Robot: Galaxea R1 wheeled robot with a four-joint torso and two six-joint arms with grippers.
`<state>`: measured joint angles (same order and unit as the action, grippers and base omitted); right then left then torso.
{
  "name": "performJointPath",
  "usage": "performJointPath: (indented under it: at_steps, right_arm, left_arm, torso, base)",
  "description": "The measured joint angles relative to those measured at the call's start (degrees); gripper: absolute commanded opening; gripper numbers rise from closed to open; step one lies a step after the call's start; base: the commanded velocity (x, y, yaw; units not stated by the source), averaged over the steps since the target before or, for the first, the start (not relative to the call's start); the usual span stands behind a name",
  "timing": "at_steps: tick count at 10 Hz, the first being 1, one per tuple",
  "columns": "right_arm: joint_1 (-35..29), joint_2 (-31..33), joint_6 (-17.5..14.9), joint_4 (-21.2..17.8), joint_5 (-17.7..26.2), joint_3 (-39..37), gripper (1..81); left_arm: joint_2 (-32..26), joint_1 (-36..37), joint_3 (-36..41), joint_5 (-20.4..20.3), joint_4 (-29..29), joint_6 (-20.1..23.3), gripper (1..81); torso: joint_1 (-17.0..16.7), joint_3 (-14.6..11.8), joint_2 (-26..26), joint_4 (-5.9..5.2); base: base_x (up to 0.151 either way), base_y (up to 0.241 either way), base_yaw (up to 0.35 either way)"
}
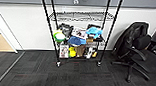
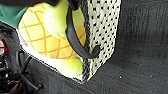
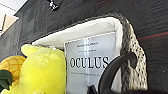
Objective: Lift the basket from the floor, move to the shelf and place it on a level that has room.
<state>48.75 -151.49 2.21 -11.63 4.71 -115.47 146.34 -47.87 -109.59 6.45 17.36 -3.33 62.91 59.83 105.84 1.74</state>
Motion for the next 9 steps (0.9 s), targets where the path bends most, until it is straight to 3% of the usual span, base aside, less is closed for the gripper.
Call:
performJointPath:
  at_steps: [5, 9]
  right_arm:
    - [-2.7, -1.6, 0.0, 0.2, 2.6, 0.0, 1.0]
    - [-3.3, -3.3, -0.2, 0.2, 4.3, -1.6, 1.0]
  left_arm:
    - [2.1, 0.2, -3.8, 1.0, 0.0, -0.5, 1.0]
    - [0.8, 0.8, -4.4, 1.2, 0.7, -0.5, 1.0]
  torso:
    - [-6.4, -8.6, -9.6, 0.00]
    - [-10.9, -9.5, -16.7, 0.00]
  base:
    - [0.000, 0.000, 0.000]
    - [0.000, 0.000, 0.000]
